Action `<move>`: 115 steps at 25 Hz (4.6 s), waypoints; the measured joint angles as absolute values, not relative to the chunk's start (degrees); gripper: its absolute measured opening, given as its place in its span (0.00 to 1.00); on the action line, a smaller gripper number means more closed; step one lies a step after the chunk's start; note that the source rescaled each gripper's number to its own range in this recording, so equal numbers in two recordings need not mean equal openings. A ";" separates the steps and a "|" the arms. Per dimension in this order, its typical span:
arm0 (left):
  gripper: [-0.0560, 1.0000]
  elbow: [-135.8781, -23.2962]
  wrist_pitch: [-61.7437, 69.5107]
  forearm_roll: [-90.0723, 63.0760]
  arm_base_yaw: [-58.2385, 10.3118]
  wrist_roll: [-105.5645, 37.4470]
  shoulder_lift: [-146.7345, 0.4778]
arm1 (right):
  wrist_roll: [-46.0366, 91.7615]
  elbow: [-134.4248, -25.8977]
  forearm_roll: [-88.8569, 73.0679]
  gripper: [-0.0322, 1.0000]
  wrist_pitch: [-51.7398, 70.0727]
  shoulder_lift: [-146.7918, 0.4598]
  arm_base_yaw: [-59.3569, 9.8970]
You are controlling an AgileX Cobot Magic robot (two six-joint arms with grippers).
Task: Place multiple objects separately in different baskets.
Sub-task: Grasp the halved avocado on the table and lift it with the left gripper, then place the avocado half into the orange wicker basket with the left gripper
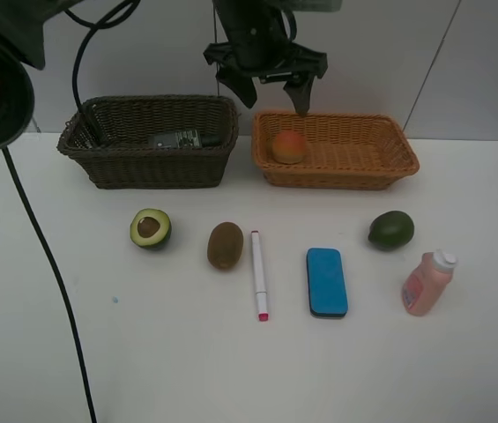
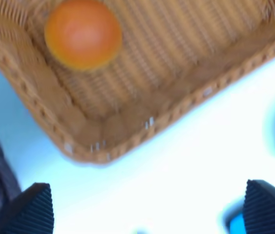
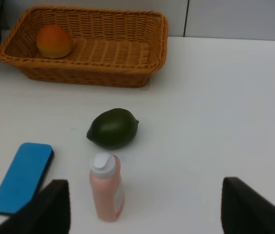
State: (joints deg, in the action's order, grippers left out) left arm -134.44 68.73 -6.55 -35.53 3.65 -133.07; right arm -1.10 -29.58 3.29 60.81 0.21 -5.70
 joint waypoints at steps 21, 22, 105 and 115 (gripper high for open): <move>0.93 -68.45 62.11 4.59 -34.67 9.10 -99.66 | -1.10 -29.58 3.29 0.76 60.81 0.21 -5.70; 0.93 -67.47 60.40 4.22 -33.88 9.10 -99.66 | -1.10 -29.58 3.29 0.76 60.81 0.21 -5.70; 0.50 -122.25 50.22 -23.85 -26.87 0.56 -131.92 | -1.10 -29.58 2.82 0.76 60.81 0.21 -5.70; 0.70 -137.92 39.92 -19.36 -34.03 -9.80 -147.68 | -1.10 -29.58 2.75 0.76 60.79 0.21 -5.70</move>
